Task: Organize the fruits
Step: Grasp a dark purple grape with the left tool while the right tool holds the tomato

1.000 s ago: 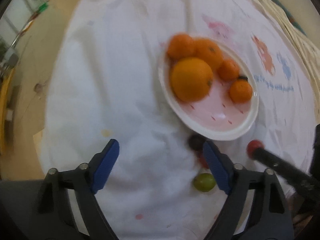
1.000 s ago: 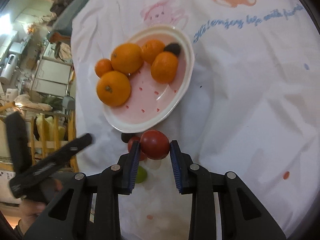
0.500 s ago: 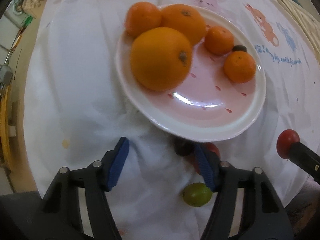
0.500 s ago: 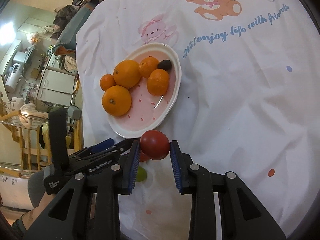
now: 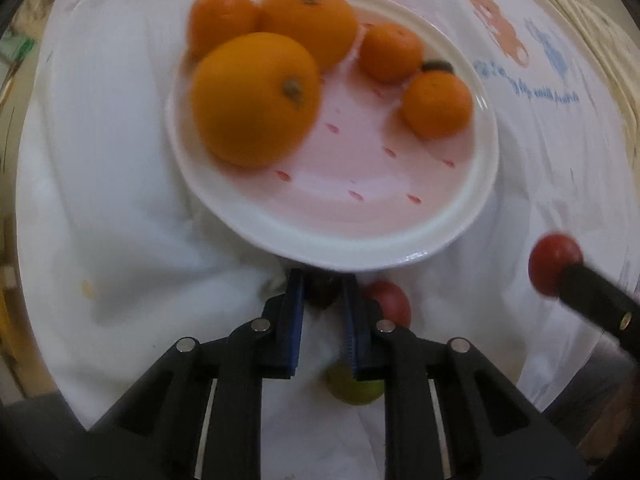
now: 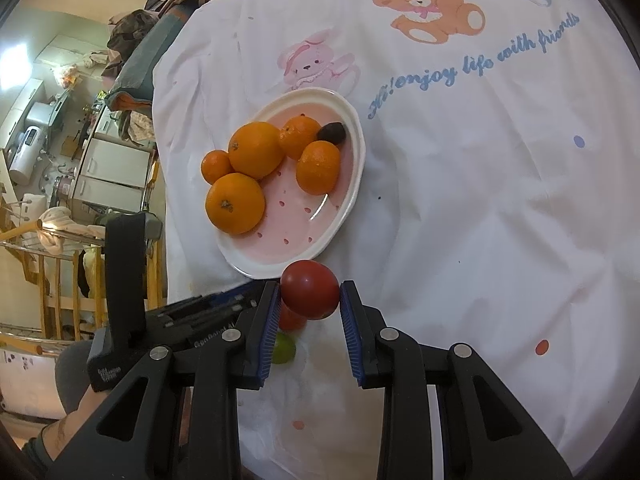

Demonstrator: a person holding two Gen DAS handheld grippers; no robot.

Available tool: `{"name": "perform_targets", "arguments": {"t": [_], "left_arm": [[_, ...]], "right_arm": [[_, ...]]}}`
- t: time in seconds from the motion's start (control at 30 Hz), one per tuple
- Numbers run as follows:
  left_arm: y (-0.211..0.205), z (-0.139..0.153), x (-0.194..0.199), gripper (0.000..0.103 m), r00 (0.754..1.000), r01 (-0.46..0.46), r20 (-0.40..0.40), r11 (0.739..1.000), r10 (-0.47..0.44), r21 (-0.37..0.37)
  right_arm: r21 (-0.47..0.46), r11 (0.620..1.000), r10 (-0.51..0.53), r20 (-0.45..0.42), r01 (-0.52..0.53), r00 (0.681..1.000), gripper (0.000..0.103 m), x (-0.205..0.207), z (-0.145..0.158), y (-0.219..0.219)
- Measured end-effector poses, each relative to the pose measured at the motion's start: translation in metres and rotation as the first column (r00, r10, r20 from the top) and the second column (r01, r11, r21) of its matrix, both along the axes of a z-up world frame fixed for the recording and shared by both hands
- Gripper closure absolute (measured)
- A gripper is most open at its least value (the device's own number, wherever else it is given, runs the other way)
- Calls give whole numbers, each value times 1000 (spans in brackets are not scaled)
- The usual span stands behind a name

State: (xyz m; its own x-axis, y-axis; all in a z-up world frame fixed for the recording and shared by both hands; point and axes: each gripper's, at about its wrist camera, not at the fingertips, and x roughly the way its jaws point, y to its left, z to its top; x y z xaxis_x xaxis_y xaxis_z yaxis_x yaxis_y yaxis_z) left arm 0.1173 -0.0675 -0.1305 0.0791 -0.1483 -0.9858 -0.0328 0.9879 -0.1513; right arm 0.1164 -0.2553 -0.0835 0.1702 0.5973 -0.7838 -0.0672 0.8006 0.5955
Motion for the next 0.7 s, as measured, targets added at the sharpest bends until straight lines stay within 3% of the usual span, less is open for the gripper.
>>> {"name": "perform_targets", "arguments": {"t": [0.43,0.7], "left_arm": [[31,35,-23,90,993,-97,58,986,106,-132],[45,75,-39,90,980,-108,155,988,124,-106]], "right_arm": [[-17,1000,-26,14,26,1000,71,3,5,-2],[15,1000,-26,48,25,999,71,0,26,-6]]}}
